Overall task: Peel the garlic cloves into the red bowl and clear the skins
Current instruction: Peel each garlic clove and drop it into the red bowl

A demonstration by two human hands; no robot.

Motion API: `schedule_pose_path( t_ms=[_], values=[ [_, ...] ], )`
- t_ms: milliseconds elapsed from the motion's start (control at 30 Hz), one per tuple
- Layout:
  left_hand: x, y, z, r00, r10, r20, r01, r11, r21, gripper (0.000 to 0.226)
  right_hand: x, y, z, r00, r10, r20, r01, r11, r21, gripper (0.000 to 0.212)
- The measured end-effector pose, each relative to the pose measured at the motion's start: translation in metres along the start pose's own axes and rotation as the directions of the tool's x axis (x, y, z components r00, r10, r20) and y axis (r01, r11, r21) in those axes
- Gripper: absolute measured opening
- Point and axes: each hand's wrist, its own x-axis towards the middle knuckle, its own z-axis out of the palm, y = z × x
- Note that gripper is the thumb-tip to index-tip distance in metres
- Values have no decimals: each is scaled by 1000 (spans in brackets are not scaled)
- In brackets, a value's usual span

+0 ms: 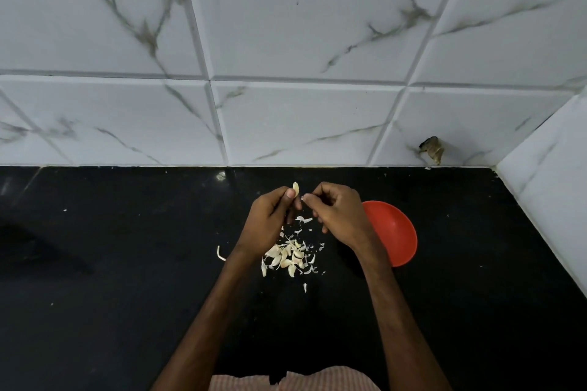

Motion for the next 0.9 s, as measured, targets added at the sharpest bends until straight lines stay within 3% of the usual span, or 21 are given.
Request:
schedule_pose_path(
  t_ms=[100,267,367,467,567,800,900],
  values=[
    [0,-1,-2,1000,-11,22,8,993,121,33,2,1,1,996,-53,-75,54,998,20,20],
    [-1,1,-5,995,-14,95,-25,916,400,30,4,0,8,995,-92,-24,92,996,-19,18],
    [-2,4,-6,990,18,138,-91,835,543,23,5,2,4,990,-133,51,140,974,-180,20],
    [-2,7,-4,985,36,167,-134,766,628,27,7,-1,4,975,-111,192,183,889,-419,21],
    [-3,6,-1,988,38,151,-130,741,659,25,9,-3,10,980,-108,166,182,825,-535,26],
    [-2,7,-1,986,81,148,-160,715,681,19,12,-3,7,993,30,118,4,961,-275,34],
    [-3,6,1,998,57,41,-69,890,451,31,8,-4,11,992,-81,96,97,980,-171,28]
  ],
)
